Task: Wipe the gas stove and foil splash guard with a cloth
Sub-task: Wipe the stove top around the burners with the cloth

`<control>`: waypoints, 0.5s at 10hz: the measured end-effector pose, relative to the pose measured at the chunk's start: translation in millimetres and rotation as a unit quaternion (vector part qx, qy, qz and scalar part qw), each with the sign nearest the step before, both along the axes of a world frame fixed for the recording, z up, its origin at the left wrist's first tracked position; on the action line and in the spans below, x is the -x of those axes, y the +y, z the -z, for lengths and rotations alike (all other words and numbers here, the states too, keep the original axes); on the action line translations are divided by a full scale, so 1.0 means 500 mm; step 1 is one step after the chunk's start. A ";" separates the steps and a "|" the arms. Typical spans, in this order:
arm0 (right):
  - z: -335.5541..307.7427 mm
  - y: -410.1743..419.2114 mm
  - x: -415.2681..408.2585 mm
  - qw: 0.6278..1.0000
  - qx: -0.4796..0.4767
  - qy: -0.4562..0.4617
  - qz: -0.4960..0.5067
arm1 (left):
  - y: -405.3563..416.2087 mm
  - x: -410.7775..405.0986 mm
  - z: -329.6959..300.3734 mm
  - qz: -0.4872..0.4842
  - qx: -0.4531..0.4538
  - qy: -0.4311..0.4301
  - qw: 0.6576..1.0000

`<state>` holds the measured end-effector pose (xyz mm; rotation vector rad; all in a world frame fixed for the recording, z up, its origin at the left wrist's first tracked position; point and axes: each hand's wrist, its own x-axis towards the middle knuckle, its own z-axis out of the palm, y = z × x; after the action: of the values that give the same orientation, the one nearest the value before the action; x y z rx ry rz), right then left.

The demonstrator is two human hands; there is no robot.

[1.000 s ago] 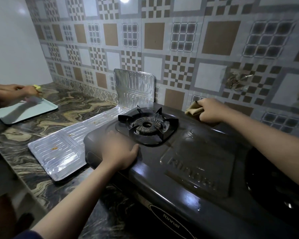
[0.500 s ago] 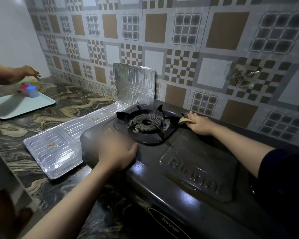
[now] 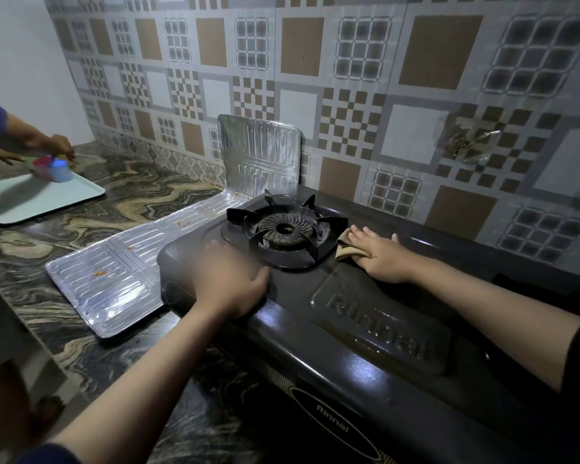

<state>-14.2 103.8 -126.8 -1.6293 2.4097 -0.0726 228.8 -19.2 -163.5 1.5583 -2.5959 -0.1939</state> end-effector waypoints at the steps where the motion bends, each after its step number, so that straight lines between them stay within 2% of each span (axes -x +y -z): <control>1: 0.002 0.017 -0.029 1.000 0.008 -0.011 -0.014 | 0.000 0.000 -0.001 0.000 -0.001 0.000 1.000; 5: 0.020 0.064 -0.122 0.995 0.048 -0.060 -0.067 | 0.002 -0.001 -0.001 0.001 0.000 0.003 1.000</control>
<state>47.0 135.7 -136.8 -1.7693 2.2341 -0.2594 229.2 -18.3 -163.1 1.5519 -2.5923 -0.1981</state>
